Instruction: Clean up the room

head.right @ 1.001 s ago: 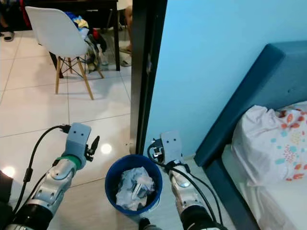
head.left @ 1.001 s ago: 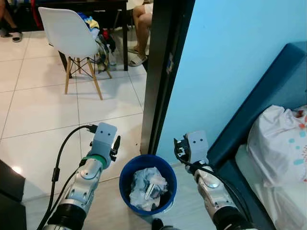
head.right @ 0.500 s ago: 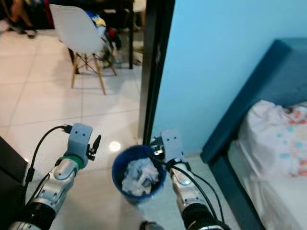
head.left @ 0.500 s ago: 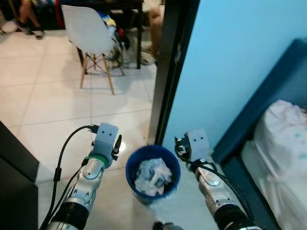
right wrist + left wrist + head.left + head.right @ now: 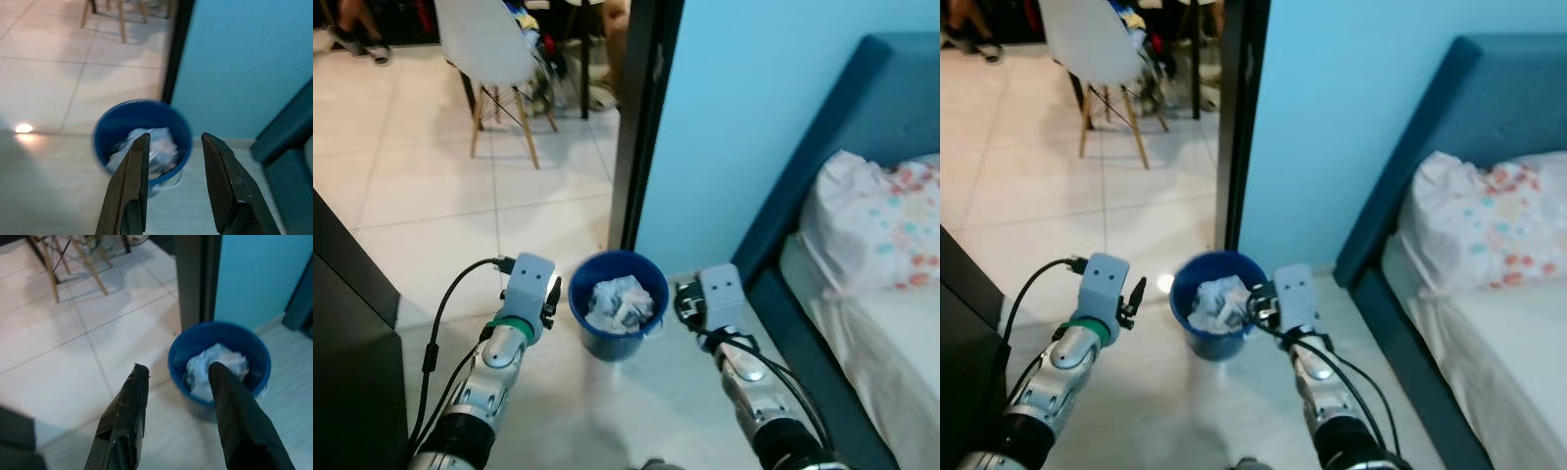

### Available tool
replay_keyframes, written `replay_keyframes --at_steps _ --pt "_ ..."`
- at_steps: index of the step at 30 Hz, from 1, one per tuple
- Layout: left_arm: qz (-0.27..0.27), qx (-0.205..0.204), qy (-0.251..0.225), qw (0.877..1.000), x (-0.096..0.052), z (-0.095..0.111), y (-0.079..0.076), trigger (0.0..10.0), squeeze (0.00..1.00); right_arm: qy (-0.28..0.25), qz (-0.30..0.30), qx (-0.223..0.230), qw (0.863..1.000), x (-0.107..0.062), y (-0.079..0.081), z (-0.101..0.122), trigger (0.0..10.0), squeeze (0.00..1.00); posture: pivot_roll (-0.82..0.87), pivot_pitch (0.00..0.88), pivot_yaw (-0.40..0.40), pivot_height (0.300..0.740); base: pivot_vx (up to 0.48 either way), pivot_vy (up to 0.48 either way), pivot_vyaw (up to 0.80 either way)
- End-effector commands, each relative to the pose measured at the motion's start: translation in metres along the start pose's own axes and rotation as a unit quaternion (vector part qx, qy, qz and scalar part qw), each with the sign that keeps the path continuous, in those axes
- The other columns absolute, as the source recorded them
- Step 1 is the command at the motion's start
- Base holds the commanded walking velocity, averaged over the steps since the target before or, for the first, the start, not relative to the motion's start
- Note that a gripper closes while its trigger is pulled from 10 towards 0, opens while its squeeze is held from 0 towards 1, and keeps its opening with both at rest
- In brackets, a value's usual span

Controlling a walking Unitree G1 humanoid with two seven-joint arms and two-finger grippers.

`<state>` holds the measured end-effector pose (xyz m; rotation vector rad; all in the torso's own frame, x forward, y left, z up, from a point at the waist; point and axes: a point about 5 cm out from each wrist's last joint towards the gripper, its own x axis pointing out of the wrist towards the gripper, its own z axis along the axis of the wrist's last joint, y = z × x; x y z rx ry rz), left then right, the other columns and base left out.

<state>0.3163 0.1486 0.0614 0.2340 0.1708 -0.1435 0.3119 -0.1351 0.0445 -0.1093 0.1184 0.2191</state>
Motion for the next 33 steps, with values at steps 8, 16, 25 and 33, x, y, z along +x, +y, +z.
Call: replay_keyframes --at_steps 8,16,25,33 --pt "0.001 0.003 0.011 1.0 -0.0028 -0.0073 0.002 10.0 0.0 0.016 0.008 0.007 1.0 -0.0016 0.0088 -0.0066 10.0 0.0 -0.03 0.0 0.029 0.735 -0.351 0.0 0.0" --pt "-0.005 0.003 0.021 1.0 -0.001 -0.0079 -0.0013 10.0 0.0 0.022 0.002 0.016 1.0 -0.0015 0.0072 -0.008 10.0 0.0 -0.03 0.0 0.029 0.735 0.0 0.0 -0.63" --pt "-0.001 -0.005 0.028 1.0 0.0002 -0.0084 -0.0021 10.0 0.0 0.025 0.0 0.019 1.0 -0.0015 0.0063 -0.0086 10.0 0.0 -0.03 0.0 0.029 0.735 0.0 0.0 -0.79" --pt "-0.015 -0.011 0.02 1.0 0.0006 -0.0052 -0.0058 10.0 0.0 0.027 -0.001 0.02 0.999 -0.0015 0.0059 -0.0091 10.0 0.0 -0.03 0.0 0.029 0.735 0.0 0.0 -0.8"
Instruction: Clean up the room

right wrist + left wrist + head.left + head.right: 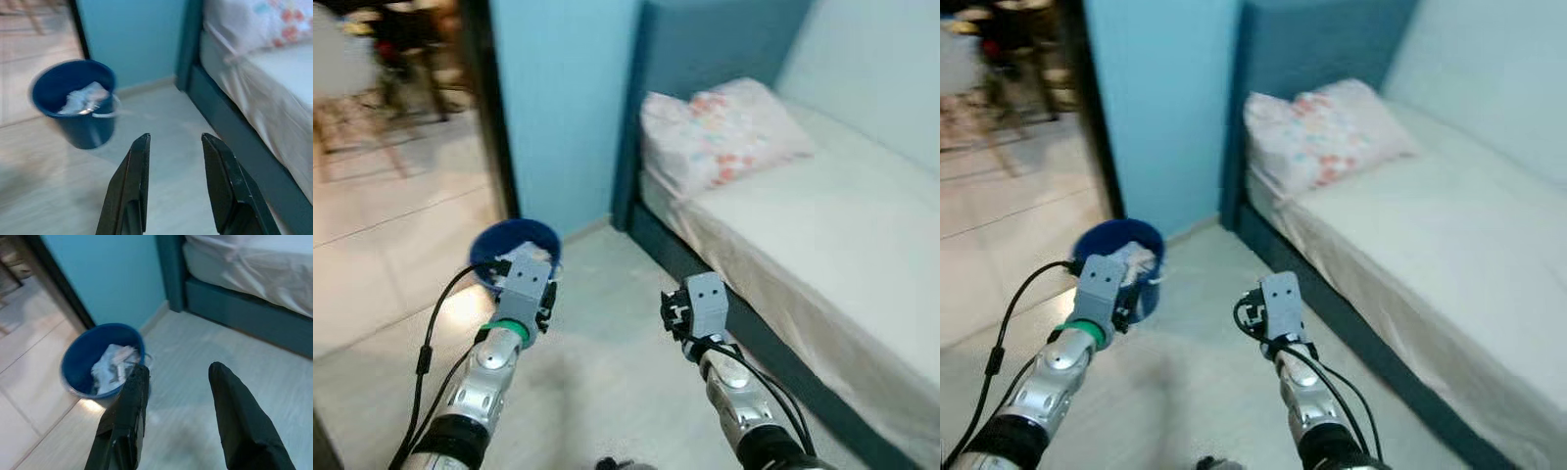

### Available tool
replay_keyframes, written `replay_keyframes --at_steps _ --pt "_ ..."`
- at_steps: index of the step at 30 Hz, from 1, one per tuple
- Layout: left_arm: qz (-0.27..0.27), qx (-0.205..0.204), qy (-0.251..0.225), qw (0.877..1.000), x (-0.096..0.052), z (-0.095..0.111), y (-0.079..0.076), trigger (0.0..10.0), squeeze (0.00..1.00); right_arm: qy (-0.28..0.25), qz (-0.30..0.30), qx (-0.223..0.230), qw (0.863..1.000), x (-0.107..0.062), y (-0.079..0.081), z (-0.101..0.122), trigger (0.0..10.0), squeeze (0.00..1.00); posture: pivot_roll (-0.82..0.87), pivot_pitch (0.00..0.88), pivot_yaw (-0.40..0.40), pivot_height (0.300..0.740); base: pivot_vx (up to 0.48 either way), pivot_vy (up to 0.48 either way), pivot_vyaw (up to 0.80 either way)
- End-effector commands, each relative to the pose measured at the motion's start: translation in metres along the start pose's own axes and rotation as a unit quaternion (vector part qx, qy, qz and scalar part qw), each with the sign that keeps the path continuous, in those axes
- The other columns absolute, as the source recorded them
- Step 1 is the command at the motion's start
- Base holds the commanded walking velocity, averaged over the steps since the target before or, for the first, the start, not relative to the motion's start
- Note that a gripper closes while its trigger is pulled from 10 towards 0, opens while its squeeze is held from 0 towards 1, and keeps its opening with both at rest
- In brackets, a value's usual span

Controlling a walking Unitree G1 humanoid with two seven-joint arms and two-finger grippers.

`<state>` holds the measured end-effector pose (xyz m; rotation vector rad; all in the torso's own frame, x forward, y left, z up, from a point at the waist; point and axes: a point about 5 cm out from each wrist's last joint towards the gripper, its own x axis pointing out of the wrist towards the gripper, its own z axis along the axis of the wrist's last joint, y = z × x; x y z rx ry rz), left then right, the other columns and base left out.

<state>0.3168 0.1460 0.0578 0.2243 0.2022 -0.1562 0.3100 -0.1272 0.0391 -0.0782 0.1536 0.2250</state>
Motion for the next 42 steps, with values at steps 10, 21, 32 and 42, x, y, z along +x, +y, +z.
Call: replay_keyframes --at_steps 10,21,32,42 --pt "-0.019 -0.024 -0.004 1.0 0.0 0.002 -0.005 10.0 0.0 0.012 -0.005 0.003 1.0 -0.001 -0.002 -0.004 10.0 0.0 -0.03 0.0 0.031 0.735 0.0 0.0 -0.79" --pt "-0.042 -0.022 -0.015 0.999 0.002 0.007 -0.011 10.0 0.0 0.011 -0.009 0.006 1.0 0.0 -0.004 -0.003 10.0 0.0 -0.04 0.0 0.037 0.735 0.0 0.0 -0.79" --pt "-0.059 -0.006 -0.025 0.998 0.003 0.01 -0.015 10.0 0.0 -0.006 -0.029 0.004 1.0 0.0 -0.013 0.003 10.0 0.0 -0.05 0.0 0.052 0.735 0.0 0.0 -0.79" --pt "0.025 0.008 -0.049 0.998 0.003 0.017 0.016 10.0 0.0 -0.087 -0.071 -0.009 0.994 -0.001 -0.034 0.032 10.0 0.0 -0.05 0.0 0.051 0.735 0.0 0.0 -0.79"
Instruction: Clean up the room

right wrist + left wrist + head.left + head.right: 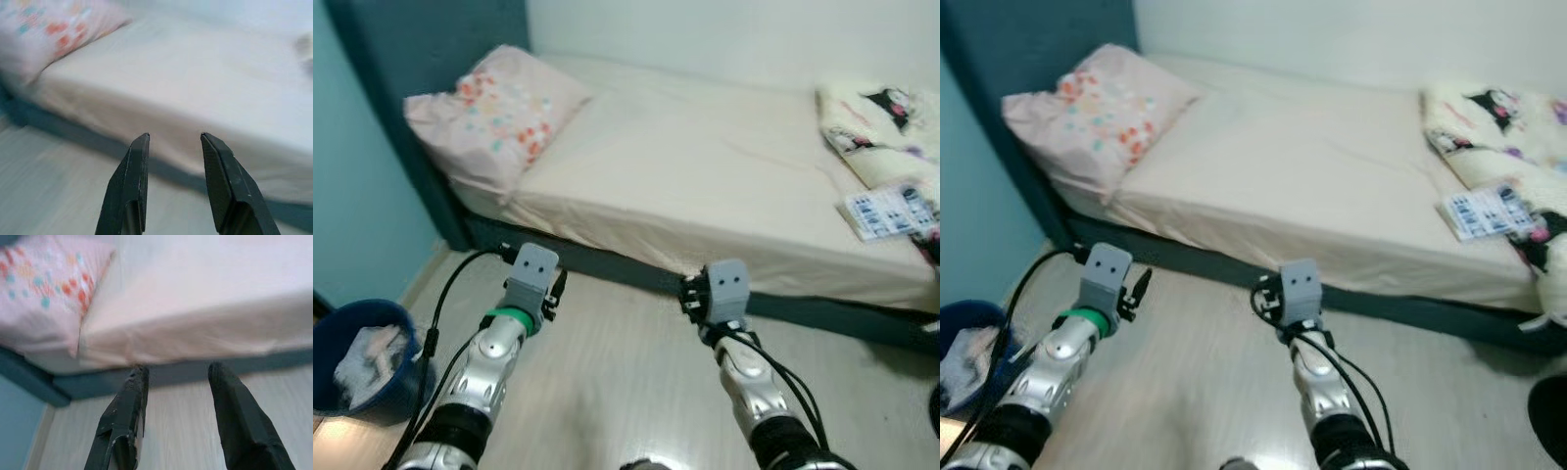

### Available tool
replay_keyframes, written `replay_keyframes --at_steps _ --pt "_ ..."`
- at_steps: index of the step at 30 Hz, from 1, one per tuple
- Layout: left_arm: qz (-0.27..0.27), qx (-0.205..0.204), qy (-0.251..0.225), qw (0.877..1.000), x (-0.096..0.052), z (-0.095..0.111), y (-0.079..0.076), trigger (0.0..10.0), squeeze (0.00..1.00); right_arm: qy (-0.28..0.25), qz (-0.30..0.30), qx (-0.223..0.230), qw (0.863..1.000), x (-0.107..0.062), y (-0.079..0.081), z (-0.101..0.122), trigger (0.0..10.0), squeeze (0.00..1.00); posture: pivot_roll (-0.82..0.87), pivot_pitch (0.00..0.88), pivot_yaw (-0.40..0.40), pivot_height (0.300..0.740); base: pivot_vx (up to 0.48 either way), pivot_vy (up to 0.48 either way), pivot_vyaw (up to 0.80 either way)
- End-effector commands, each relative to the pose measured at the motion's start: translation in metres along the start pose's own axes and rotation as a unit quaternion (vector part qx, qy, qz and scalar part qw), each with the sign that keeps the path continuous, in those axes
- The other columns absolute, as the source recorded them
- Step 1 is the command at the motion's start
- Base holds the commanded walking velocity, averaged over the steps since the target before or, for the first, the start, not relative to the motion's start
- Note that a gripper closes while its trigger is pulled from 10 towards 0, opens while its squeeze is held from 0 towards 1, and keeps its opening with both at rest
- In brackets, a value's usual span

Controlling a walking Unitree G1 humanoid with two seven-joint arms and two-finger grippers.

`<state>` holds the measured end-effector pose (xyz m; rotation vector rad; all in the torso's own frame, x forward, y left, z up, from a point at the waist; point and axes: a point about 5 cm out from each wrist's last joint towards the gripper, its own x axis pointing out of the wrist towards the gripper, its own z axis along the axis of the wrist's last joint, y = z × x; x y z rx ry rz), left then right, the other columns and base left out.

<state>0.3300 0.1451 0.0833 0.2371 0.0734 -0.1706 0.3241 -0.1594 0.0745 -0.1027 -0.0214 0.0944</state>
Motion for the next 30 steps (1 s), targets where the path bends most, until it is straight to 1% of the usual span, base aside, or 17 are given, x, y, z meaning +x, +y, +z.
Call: replay_keyframes --at_steps 1,2,4,5,7,8,10,11,12,13,16,19,20,21,25,27,30 --pt "0.055 -0.004 0.018 0.998 -0.007 -0.012 0.018 10.0 0.0 -0.007 -0.003 0.007 1.0 -0.004 0.002 0.0 10.0 0.0 -0.05 0.0 0.048 0.735 0.0 0.0 -0.8" --pt "0.055 -0.004 0.018 0.998 -0.007 -0.012 0.018 10.0 0.0 -0.007 -0.003 0.007 1.0 -0.004 0.002 0.0 10.0 0.0 -0.05 0.0 0.048 0.735 0.0 0.0 -0.8" --pt "0.124 -0.001 0.03 0.992 -0.014 -0.02 0.042 10.0 0.0 0.003 0.006 0.01 1.0 -0.007 0.006 -0.006 10.0 0.0 -0.02 0.0 0.033 0.735 0.0 0.0 -0.79" --pt "0.124 -0.001 0.03 0.992 -0.014 -0.02 0.042 10.0 0.0 0.003 0.006 0.01 1.0 -0.007 0.006 -0.006 10.0 0.0 -0.02 0.0 0.033 0.735 0.0 0.0 -0.79" --pt "0.15 0.016 0.037 0.988 -0.024 -0.027 0.057 10.0 0.0 0.013 0.022 0.012 1.0 -0.008 0.014 -0.011 10.0 0.0 0.0 0.003 0.018 0.735 0.0 0.0 -0.79" --pt "0.15 0.016 0.037 0.988 -0.024 -0.027 0.057 10.0 0.0 0.013 0.022 0.012 1.0 -0.008 0.014 -0.011 10.0 0.0 0.0 0.003 0.018 0.735 0.0 0.0 -0.79" --pt "0.157 0.025 0.045 0.986 -0.034 -0.035 0.065 10.0 0.0 0.015 0.043 0.014 0.999 -0.006 0.024 -0.01 10.0 0.0 0.02 0.005 0.008 0.735 0.0 0.0 -0.79" --pt "0.157 0.025 0.045 0.986 -0.034 -0.035 0.065 10.0 0.0 0.015 0.043 0.014 0.999 -0.006 0.024 -0.01 10.0 0.0 0.02 0.005 0.008 0.735 0.0 0.0 -0.79" --pt "0.172 0.03 0.051 0.983 -0.044 -0.041 0.074 10.0 0.0 0.014 0.065 0.016 0.998 0.001 0.035 -0.005 10.0 0.0 0.07 0.01 -0.018 0.735 0.0 0.0 -0.79" --pt "0.178 0.03 0.051 0.982 -0.047 -0.042 0.077 10.0 0.0 0.013 0.072 0.016 0.997 0.003 0.039 -0.003 10.0 0.0 0.07 0.01 -0.018 0.735 0.0 0.0 -0.79" --pt "0.18 0.031 0.051 0.982 -0.048 -0.042 0.078 10.0 0.0 0.012 0.075 0.016 0.997 0.004 0.04 -0.002 10.0 0.0 0.07 0.011 -0.022 0.735 0.0 0.0 -0.79" --pt "0.167 0.032 0.039 0.985 -0.045 -0.037 0.074 10.0 0.0 0.006 0.082 0.015 0.996 0.008 0.043 0.004 10.0 0.0 0.08 0.009 -0.025 0.735 0.0 0.0 -0.79" --pt "0.158 0.033 0.032 0.986 -0.042 -0.034 0.071 10.0 0.0 0.004 0.083 0.014 0.996 0.01 0.044 0.006 10.0 0.0 0.07 0.008 -0.019 0.735 0.0 0.0 -0.79" --pt "0.134 0.031 0.022 0.99 -0.036 -0.028 0.063 10.0 0.0 0.002 0.078 0.014 0.997 0.009 0.041 0.006 10.0 0.0 0.06 0.006 -0.016 0.735 0.0 0.0 -0.79" --pt "0.11 0.028 0.013 0.993 -0.03 -0.022 0.056 10.0 0.0 0.004 0.071 0.014 0.997 0.007 0.037 0.003 10.0 0.0 0.04 0.005 -0.005 0.735 0.0 0.0 -0.79" --pt "0.082 0.028 0.0 0.996 -0.024 -0.015 0.047 10.0 0.0 0.008 0.061 0.014 0.998 0.002 0.032 -0.002 10.0 0.0 0.04 0.005 -0.005 0.735 0.0 0.0 -0.79" --pt "0.071 0.023 -0.006 0.997 -0.022 -0.012 0.043 10.0 0.0 0.009 0.057 0.015 0.998 0.001 0.03 -0.003 10.0 0.0 0.03 0.006 0.004 0.735 0.0 0.0 -0.79"
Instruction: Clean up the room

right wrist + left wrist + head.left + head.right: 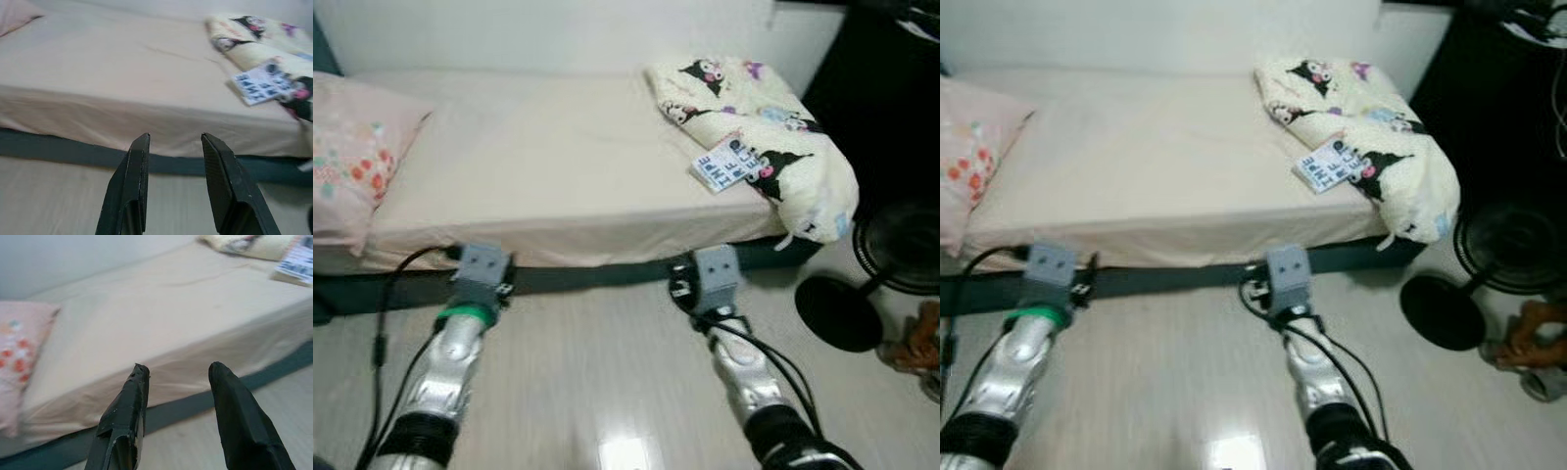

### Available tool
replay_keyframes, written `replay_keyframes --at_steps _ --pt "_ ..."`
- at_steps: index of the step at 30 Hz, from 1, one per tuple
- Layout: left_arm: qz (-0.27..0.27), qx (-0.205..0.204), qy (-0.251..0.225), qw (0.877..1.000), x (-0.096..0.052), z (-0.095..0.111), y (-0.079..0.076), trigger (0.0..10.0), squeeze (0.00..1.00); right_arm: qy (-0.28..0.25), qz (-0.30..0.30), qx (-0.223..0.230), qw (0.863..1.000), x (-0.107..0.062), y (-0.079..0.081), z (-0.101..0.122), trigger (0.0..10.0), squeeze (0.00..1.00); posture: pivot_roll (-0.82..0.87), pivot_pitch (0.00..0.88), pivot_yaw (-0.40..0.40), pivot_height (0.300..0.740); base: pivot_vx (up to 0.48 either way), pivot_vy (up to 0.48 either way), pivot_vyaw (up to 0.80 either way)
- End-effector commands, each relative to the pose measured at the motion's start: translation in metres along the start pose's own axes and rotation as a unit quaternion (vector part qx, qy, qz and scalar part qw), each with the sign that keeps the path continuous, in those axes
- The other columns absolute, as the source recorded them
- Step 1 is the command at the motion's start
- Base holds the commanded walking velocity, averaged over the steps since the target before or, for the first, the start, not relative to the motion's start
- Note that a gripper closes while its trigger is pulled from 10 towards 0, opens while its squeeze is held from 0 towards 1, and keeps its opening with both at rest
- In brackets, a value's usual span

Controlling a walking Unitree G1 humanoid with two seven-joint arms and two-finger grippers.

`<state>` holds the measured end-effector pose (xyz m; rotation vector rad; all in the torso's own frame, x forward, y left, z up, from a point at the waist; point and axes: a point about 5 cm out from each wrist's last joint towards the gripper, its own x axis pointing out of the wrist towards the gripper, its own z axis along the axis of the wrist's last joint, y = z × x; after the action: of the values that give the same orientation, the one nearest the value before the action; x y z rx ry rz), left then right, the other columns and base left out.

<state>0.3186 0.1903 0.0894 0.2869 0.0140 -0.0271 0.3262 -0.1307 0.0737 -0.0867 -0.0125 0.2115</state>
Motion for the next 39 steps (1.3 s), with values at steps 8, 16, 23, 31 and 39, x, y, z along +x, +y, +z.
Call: replay_keyframes --at_steps 8,16,23,31,39 --pt "-0.039 -0.005 0.015 0.999 -0.002 -0.006 -0.014 10.0 0.0 0.007 -0.008 0.009 1.0 -0.004 -0.001 -0.005 10.0 0.0 0.01 0.004 0.005 0.735 0.0 0.0 -0.79" --pt "-0.035 -0.011 0.021 0.999 -0.003 -0.007 -0.015 10.0 0.0 0.006 -0.008 0.007 1.0 -0.004 -0.002 -0.004 10.0 0.0 0.02 0.006 0.002 0.735 0.0 0.0 -0.79" --pt "-0.043 -0.024 0.023 0.999 -0.001 -0.005 -0.018 10.0 0.0 0.007 -0.007 0.007 1.0 -0.004 -0.001 -0.004 10.0 0.0 0.01 0.002 0.007 0.735 0.0 0.0 -0.8" --pt "-0.041 -0.038 0.023 0.998 0.002 -0.003 -0.02 10.0 0.0 0.007 -0.008 0.008 1.0 -0.004 0.0 -0.004 10.0 0.0 0.01 0.0 0.009 0.735 0.0 0.0 -0.79" --pt "-0.028 -0.041 0.026 0.998 0.004 -0.004 -0.019 10.0 0.0 0.009 -0.01 0.007 1.0 -0.004 -0.002 -0.005 10.0 0.0 0.01 0.0 0.012 0.735 0.111 0.0 -0.8"
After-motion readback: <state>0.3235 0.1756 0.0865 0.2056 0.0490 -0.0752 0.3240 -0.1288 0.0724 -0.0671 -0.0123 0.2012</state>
